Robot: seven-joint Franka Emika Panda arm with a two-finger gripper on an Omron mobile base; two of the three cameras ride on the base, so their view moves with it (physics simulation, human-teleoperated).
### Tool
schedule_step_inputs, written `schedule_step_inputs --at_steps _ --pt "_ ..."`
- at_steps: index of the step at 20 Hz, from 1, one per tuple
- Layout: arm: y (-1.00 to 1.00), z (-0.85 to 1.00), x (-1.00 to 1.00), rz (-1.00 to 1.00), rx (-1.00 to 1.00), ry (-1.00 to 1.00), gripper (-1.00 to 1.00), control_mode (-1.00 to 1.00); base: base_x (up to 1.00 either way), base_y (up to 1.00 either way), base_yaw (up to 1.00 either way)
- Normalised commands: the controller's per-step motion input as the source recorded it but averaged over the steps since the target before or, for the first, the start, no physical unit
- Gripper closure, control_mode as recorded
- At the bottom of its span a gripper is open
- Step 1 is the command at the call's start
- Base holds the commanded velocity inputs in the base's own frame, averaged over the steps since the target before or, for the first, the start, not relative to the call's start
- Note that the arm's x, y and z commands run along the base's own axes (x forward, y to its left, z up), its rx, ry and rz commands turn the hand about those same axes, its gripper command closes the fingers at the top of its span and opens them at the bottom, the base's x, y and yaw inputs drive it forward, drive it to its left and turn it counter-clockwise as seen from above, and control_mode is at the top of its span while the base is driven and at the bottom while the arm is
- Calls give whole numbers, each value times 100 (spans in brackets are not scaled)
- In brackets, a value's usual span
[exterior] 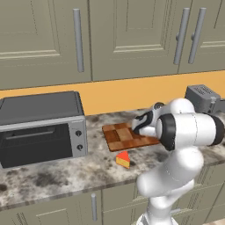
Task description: Retrieve the reheated potato from the microwave, then place the potato, cheese, and condiment on the cutting board.
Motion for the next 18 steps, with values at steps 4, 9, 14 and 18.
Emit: schedule_step_inputs --at_steps 4,9,14,18 --pt "-3 35 -25 0 0 0 -100 -100 0 0 0" --pt "-17 34 -29 -5 0 0 -100 -100 0 0 0" --pt "-24 35 -18 -12 0 7 -100 -100 0 0 0" --pt "-23 33 -19 -13 0 11 -100 -100 0 0 0"
